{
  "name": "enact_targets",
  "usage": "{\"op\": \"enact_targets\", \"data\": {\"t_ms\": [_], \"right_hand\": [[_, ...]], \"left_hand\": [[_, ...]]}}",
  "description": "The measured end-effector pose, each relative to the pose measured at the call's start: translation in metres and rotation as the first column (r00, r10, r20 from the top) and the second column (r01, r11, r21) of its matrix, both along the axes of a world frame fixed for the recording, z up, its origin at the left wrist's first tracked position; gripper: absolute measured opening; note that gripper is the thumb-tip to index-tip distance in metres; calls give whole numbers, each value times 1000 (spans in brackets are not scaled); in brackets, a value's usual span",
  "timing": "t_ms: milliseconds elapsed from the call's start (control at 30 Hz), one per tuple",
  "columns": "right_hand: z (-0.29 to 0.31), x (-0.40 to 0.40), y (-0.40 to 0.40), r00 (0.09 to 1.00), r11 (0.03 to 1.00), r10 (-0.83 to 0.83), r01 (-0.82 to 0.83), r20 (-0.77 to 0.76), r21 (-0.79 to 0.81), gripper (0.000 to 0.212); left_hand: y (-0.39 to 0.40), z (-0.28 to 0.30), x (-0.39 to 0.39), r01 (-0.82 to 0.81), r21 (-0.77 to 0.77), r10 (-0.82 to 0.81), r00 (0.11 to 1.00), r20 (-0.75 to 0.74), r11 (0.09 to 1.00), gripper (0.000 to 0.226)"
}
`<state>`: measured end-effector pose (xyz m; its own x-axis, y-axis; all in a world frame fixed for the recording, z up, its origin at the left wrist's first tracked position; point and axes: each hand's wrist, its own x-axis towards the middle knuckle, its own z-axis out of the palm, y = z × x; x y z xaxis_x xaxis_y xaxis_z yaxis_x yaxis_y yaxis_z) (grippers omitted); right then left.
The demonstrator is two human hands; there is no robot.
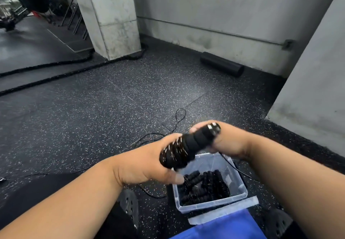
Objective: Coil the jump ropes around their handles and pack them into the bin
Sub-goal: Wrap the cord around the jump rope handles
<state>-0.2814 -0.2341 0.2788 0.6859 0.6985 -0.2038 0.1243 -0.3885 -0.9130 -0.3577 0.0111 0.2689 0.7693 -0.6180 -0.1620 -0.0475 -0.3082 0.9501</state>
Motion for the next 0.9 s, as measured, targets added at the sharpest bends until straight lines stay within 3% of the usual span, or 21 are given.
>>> {"op": "enact_targets", "data": {"t_ms": [67,200,267,367,433,500,600,700,800,900], "right_hand": [[-13,-8,11,991,993,-114,113,-65,-16,30],[-31,-10,25,956,972,-192,217,222,-94,38],[-31,-12,22,939,958,-224,261,260,-116,41],[-25,-25,22,906,931,-56,199,420,-307,30],[-18,-34,24,821,871,119,184,558,-456,21],[-6,-40,25,710,796,300,182,637,-578,19],[15,-42,21,627,718,484,116,611,-687,19],[26,-37,11,726,728,494,-44,479,-684,20],[25,-27,0,908,853,317,-147,273,-501,26],[8,-11,-7,969,932,219,-172,118,-318,38]], "left_hand": [[-3,-5,1,-119,-106,114,992,-52,987,76],[-7,-15,5,-352,-122,325,925,-197,928,74],[-8,-12,8,-459,-113,428,877,-219,881,67],[-5,-16,14,-558,-33,546,822,-164,829,63],[0,-23,17,-533,98,539,840,-54,841,82],[2,-28,18,-429,324,426,901,86,843,104],[-5,-29,13,-287,534,237,958,162,796,107],[-9,-32,10,-114,591,53,991,119,798,94],[-7,-28,12,-12,583,-35,997,69,812,91],[-10,-21,9,127,524,-126,991,-39,842,91]]}}
